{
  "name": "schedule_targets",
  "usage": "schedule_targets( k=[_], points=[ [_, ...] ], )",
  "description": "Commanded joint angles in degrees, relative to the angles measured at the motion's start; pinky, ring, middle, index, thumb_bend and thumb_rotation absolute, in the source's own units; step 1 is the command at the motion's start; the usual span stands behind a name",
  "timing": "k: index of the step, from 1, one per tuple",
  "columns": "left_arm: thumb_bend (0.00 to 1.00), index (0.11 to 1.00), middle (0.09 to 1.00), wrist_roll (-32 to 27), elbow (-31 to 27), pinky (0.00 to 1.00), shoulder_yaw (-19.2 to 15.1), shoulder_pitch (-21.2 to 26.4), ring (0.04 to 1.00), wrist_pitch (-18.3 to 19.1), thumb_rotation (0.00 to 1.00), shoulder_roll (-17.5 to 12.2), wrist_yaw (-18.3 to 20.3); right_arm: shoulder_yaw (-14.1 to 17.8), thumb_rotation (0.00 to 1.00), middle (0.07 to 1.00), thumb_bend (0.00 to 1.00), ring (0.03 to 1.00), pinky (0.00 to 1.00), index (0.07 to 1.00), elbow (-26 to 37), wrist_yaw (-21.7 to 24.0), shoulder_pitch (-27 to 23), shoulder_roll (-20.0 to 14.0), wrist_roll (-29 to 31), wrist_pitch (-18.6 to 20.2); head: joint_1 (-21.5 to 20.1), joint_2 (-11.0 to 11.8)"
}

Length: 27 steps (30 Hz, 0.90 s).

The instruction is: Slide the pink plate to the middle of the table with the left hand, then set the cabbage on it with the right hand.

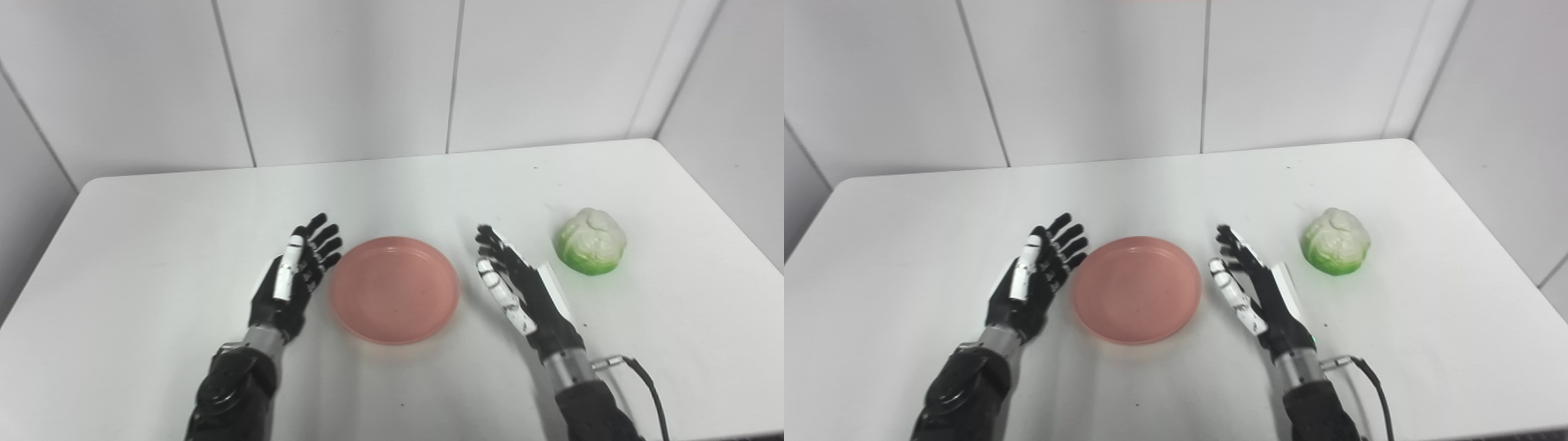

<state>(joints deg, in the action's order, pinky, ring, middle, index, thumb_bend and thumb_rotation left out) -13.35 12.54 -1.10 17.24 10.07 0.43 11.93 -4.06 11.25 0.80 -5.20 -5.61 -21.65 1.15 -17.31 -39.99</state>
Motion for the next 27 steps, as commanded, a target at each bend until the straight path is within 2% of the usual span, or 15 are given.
schedule_targets(
  k=[1,2,4,6,11,16,22,27],
  points=[
    [0.44,0.891,0.896,-0.21,2.24,0.89,-0.46,-1.62,0.89,1.46,1.0,-1.04,-0.08,0.39,0.96,0.854,0.71,0.822,0.76,0.877,4.24,-0.81,-3.12,-0.76,-2.46,0.97,-1.86,0.18],
    [0.44,0.892,0.896,-0.41,2.51,0.9,-0.69,-1.54,0.891,1.43,1.0,-1.21,0.1,0.7,0.94,0.853,0.72,0.821,0.76,0.876,5.47,-0.88,-3.93,-1.2,-3.56,1.26,-3.19,0.4],
    [0.44,0.891,0.896,-0.71,3.06,0.89,-0.96,-1.37,0.89,1.26,1.0,-1.56,0.48,1.38,0.84,0.843,0.8,0.808,0.74,0.876,7.11,-0.88,-5.28,-1.96,-4.48,1.21,-4.24,0.61],
    [0.44,0.898,0.902,-1.39,3.99,0.9,-1.09,-1.06,0.894,0.81,1.0,-2.04,1.3,2.44,0.6,0.851,0.92,0.811,0.76,0.887,8.52,-0.62,-6.71,-2.94,-4.18,1.04,-5.1,0.75],
    [0.44,0.901,0.907,-2.35,5.62,0.9,-1.37,-0.56,0.897,0.19,1.0,-2.96,2.47,5.54,0.44,0.868,1.0,0.836,0.78,0.892,12.04,0.7,-9.54,-5.37,-2.56,3.35,-7.58,1.2],
    [0.45,0.891,0.899,-2.65,6.71,0.89,-1.67,-0.25,0.892,-0.7,1.0,-3.64,2.76,7.58,0.42,0.886,1.0,0.871,0.83,0.899,13.71,1.05,-11.58,-7.64,-2.91,4.0,-9.48,1.46],
    [0.46,0.897,0.904,-3.77,10.73,0.9,-2.63,1.16,0.896,-2.93,1.0,-4.81,4.99,11.54,0.47,0.941,1.0,0.923,0.87,0.948,18.69,3.47,-12.99,-12.47,-8.34,11.68,-12.26,1.8],
    [0.47,0.902,0.912,-4.28,12.54,0.9,-3.09,1.83,0.899,-3.69,1.0,-5.32,6.13,15.02,0.5,0.995,1.0,0.973,0.91,0.997,20.14,4.62,-11.71,-15.56,-10.03,15.78,-13.06,1.77]
  ],
)
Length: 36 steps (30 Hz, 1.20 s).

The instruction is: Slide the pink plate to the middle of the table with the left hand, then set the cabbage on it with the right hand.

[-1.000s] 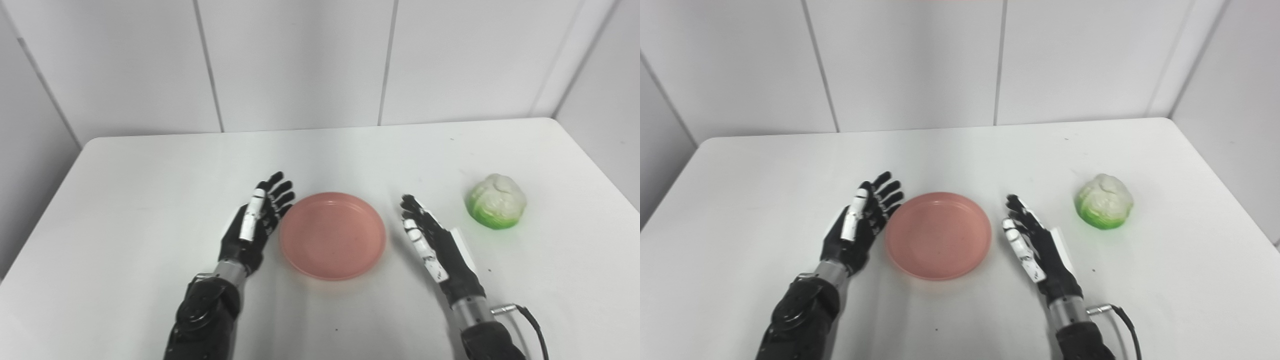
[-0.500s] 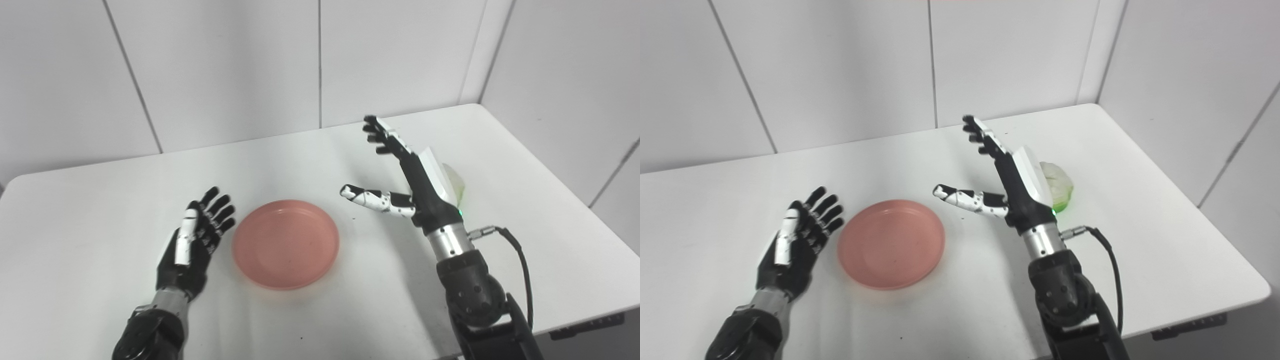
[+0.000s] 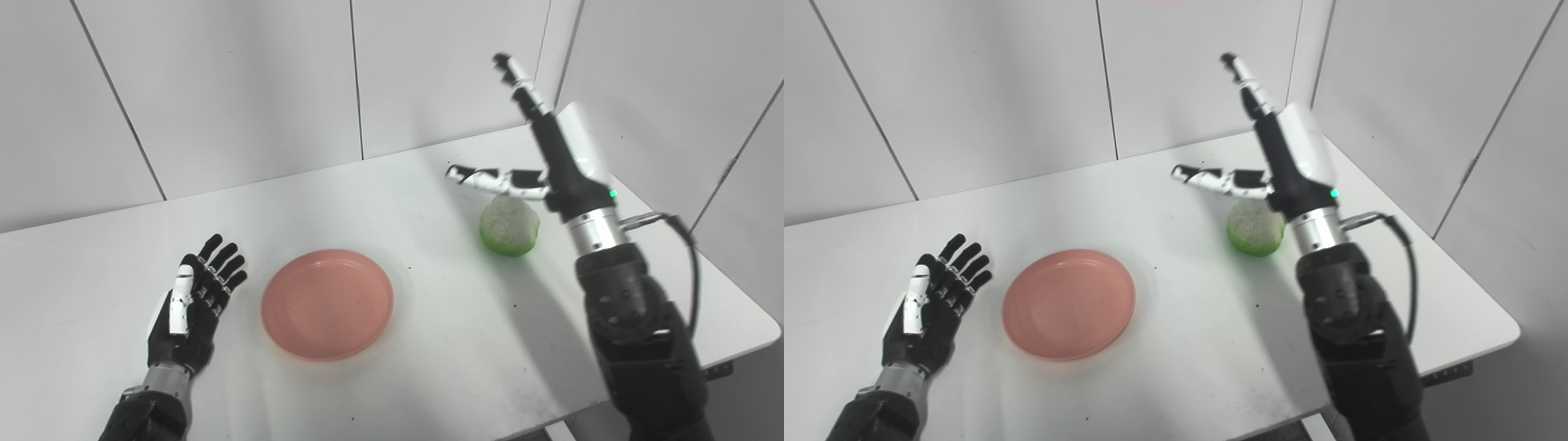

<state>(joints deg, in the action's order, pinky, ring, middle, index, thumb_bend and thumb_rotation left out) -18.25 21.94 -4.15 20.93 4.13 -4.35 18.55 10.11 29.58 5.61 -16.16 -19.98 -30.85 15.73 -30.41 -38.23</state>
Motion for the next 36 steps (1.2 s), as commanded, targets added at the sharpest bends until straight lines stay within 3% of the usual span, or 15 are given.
schedule_targets(
  k=[1,5,13,20,36],
  points=[
    [0.47,0.902,0.912,0.45,3.37,0.9,-0.09,-1.77,0.9,2.11,1.0,-0.69,-0.33,1.73,0.51,0.998,1.0,0.976,0.91,0.999,1.98,0.24,-0.21,-1.96,-1.19,2.56,-0.28,-0.02],
    [0.46,0.902,0.913,-0.23,4.16,0.9,-0.36,-1.43,0.9,1.93,1.0,-1.1,0.17,3.68,0.53,1.0,1.0,0.999,0.89,1.0,2.16,1.65,1.66,-3.96,-2.5,6.51,-0.76,-0.18],
    [0.46,0.895,0.91,-0.91,4.6,0.9,-0.64,-1.11,0.899,2.25,1.0,-1.49,0.16,3.4,0.54,1.0,1.0,0.992,0.84,1.0,0.8,3.49,5.25,-4.51,-5.14,10.89,-1.33,-0.26],
    [0.45,0.885,0.9,-1.19,4.33,0.89,-0.93,-1.11,0.89,2.66,1.0,-1.71,-0.08,2.05,0.5,1.0,1.0,0.971,0.85,1.0,-4.32,2.08,6.72,-4.29,-3.15,8.87,-1.49,-0.47],
    [0.45,0.895,0.908,-2.06,6.11,0.9,-1.12,-0.74,0.898,1.59,1.0,-3.11,2.02,-2.43,0.51,1.0,1.0,0.965,0.83,1.0,-16.79,2.72,3.71,-4.71,1.47,9.91,-2.3,-1.11]
  ],
)
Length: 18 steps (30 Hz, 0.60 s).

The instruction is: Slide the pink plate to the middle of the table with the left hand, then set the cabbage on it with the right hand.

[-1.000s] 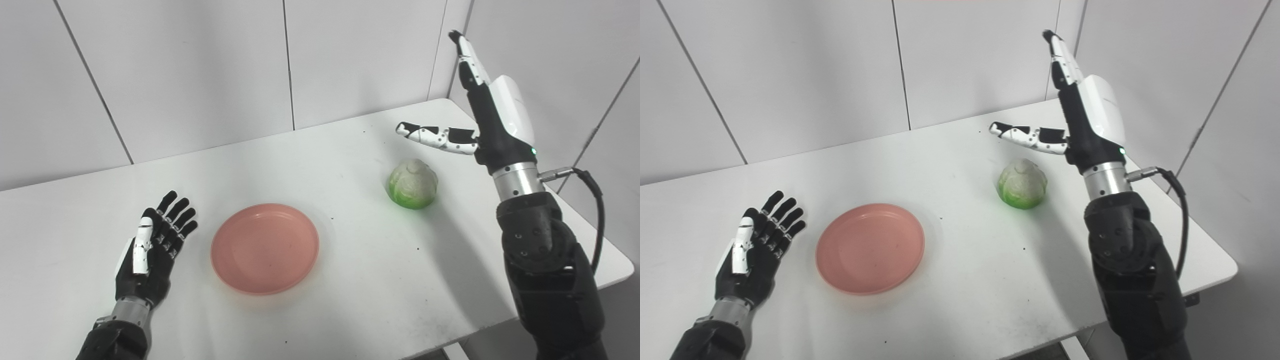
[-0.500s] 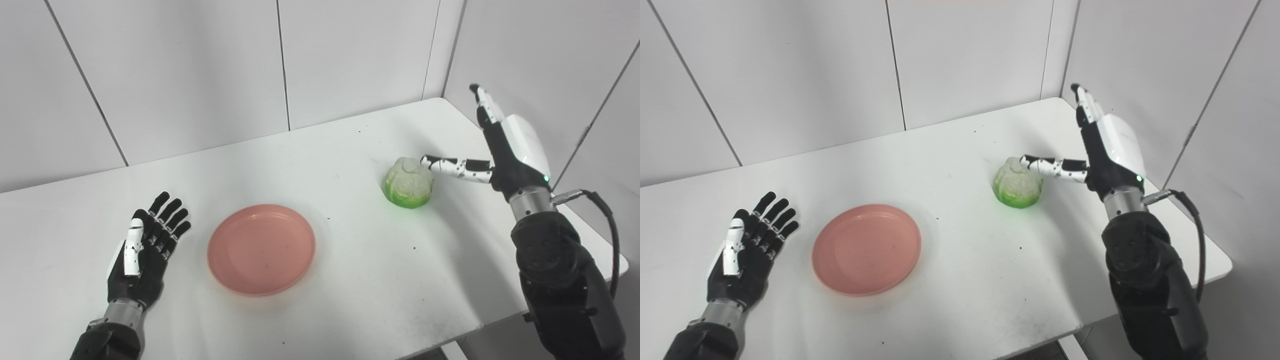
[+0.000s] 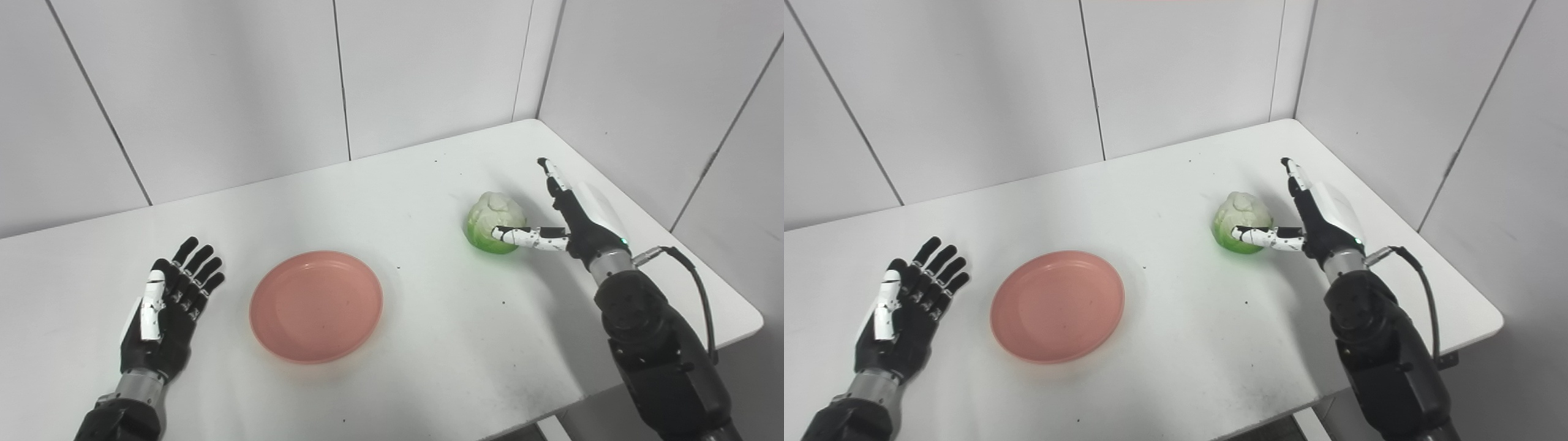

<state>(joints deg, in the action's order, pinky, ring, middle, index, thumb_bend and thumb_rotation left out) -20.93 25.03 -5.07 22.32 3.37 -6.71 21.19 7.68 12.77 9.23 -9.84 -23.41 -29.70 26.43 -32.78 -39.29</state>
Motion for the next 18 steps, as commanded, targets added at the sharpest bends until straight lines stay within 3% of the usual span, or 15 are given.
schedule_targets(
  k=[1,18],
  points=[
    [0.46,0.896,0.908,0.64,3.17,0.9,-0.19,-2.09,0.897,2.26,1.0,-0.85,-0.52,-0.18,0.5,1.0,1.0,0.963,0.82,1.0,-0.62,-1.02,-2.85,-1.38,0.51,-1.03,0.08,-0.08],
    [0.45,0.893,0.903,0.1,2.29,0.91,-0.4,-2.69,0.893,3.02,1.0,-1.65,0.16,-4.13,0.49,1.0,1.0,0.972,0.86,1.0,-9.72,-1.1,-7.86,-3.16,1.06,-1.08,-0.07,-0.92]
  ],
)
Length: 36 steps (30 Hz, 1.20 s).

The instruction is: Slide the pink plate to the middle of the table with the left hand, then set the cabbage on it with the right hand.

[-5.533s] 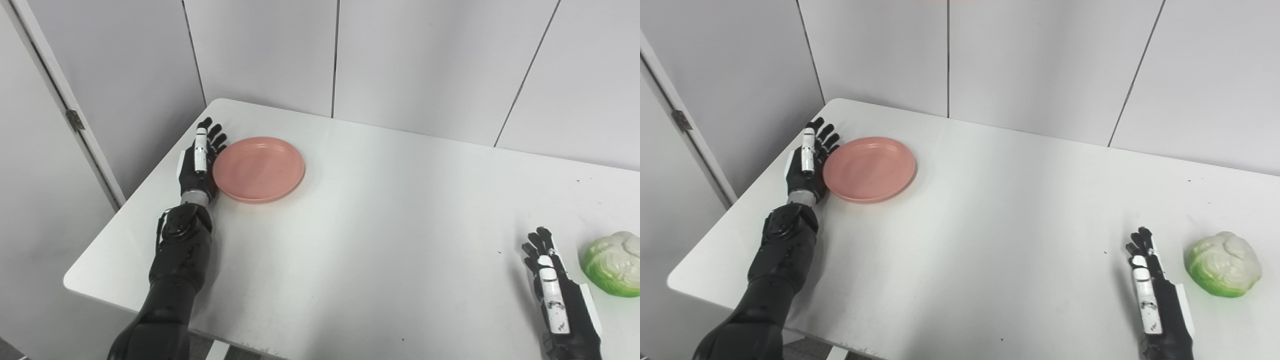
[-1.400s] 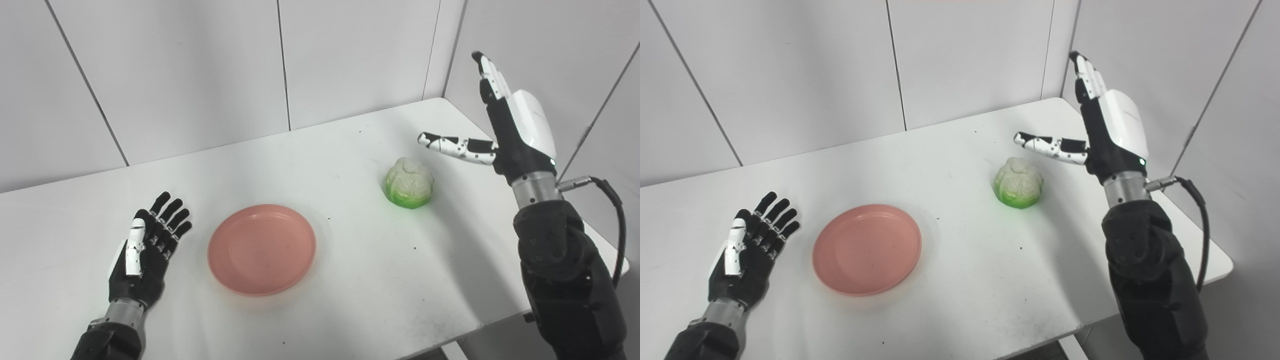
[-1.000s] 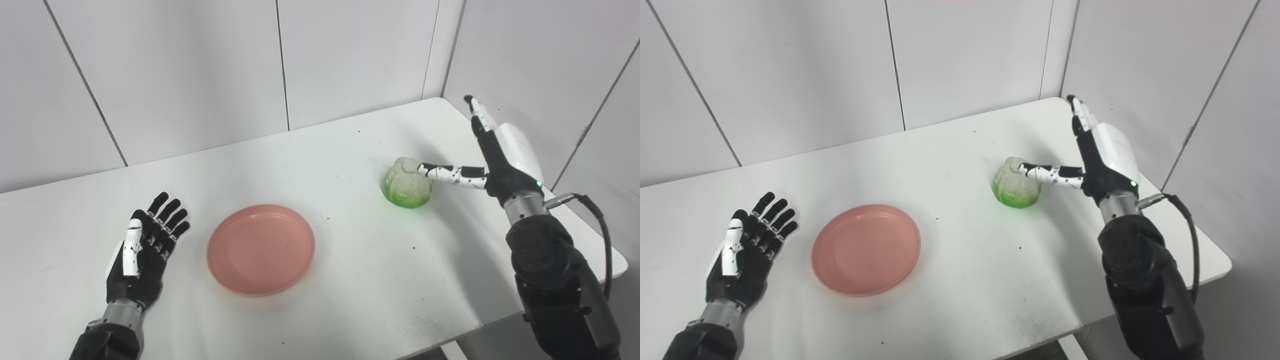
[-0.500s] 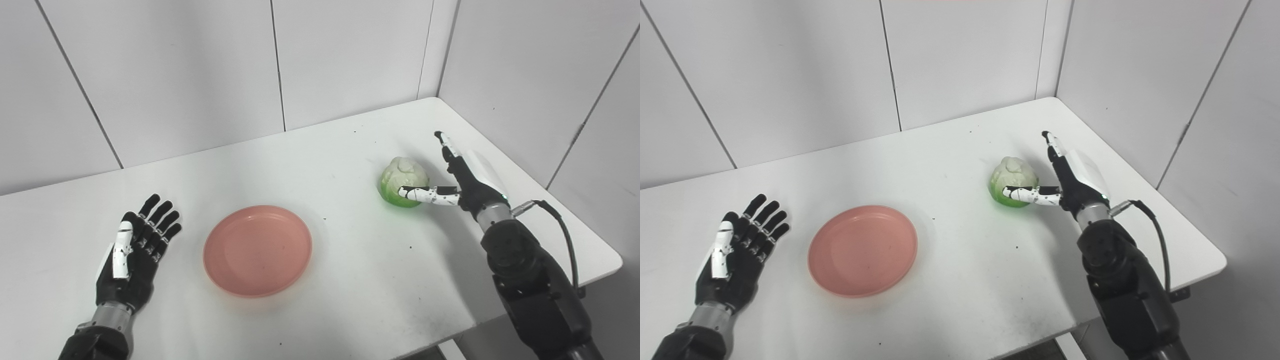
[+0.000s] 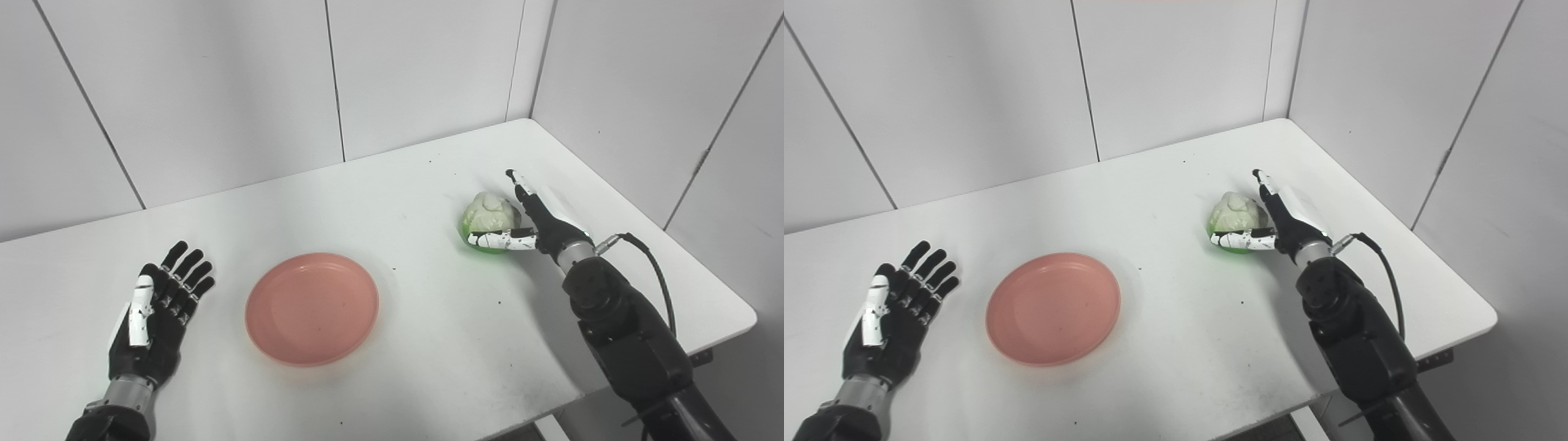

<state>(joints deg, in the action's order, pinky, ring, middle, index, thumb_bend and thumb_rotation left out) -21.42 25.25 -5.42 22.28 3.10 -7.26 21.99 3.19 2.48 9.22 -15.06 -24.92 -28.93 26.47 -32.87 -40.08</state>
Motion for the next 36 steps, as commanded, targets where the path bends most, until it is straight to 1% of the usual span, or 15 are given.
schedule_targets(
  k=[1,6,11,15,21,26,30,35,36],
  points=[
    [0.45,0.893,0.903,0.57,1.88,0.91,-0.05,-2.74,0.893,3.43,1.0,-1.14,-0.63,0.21,0.48,1.0,1.0,0.975,0.87,1.0,-0.08,-1.26,-2.92,-1.73,0.31,-1.26,0.01,-0.13],
    [0.45,0.895,0.903,0.68,1.65,0.9,0.08,-2.99,0.89,3.18,1.0,-1.61,-0.16,-0.55,0.49,1.0,1.0,0.984,0.88,1.0,-2.09,-1.19,-3.96,-1.96,0.44,-1.09,-0.05,-0.39],
    [0.45,0.901,0.907,0.67,1.64,0.9,0.1,-3.15,0.892,3.19,1.0,-1.92,0.15,-1.34,0.48,1.0,1.0,0.987,0.87,1.0,-4.03,-1.06,-4.92,-2.33,0.9,-1.13,-0.19,-0.5],
    [0.45,0.904,0.911,0.34,1.42,0.91,0.01,-3.31,0.896,3.64,1.0,-2.08,0.53,-2.61,0.47,1.0,1.0,0.986,0.87,1.0,-5.36,-0.55,-5.84,-2.77,0.25,-0.01,-0.32,-0.56],
    [0.45,0.904,0.911,0.36,1.0,0.91,0.43,-3.58,0.897,3.82,1.0,-2.29,0.4,-3.07,0.43,1.0,1.0,0.982,0.85,1.0,-7.64,-0.37,-7.12,-2.88,1.5,-0.16,-0.29,-0.77],
    [0.45,0.901,0.91,0.4,-0.07,0.91,0.72,-4.03,0.897,4.26,1.0,-2.38,0.26,-3.25,0.39,1.0,1.0,0.982,0.86,1.0,-10.13,-0.51,-8.2,-3.03,3.0,-1.96,-0.15,-0.93],
    [0.46,0.901,0.908,0.24,-0.68,0.9,0.68,-4.21,0.894,4.94,1.0,-2.31,-0.05,-3.78,0.39,1.0,1.0,0.981,0.85,1.0,-11.83,-0.77,-8.9,-3.18,3.32,-2.46,-0.15,-0.93],
    [0.45,0.896,0.903,0.58,-0.98,0.9,0.84,-4.28,0.89,5.31,1.0,-2.34,-0.44,-4.08,0.35,0.982,1.0,0.953,0.85,0.994,-13.12,-2.5,-9.38,-2.98,3.14,-2.74,-0.02,-1.03],
    [0.45,0.895,0.903,0.59,-1.03,0.9,0.87,-4.3,0.889,5.29,1.0,-2.35,-0.45,-3.45,0.34,0.978,1.0,0.95,0.85,0.991,-13.38,-2.91,-9.32,-2.64,4.1,-3.44,-0.02,-1.03]
  ],
)
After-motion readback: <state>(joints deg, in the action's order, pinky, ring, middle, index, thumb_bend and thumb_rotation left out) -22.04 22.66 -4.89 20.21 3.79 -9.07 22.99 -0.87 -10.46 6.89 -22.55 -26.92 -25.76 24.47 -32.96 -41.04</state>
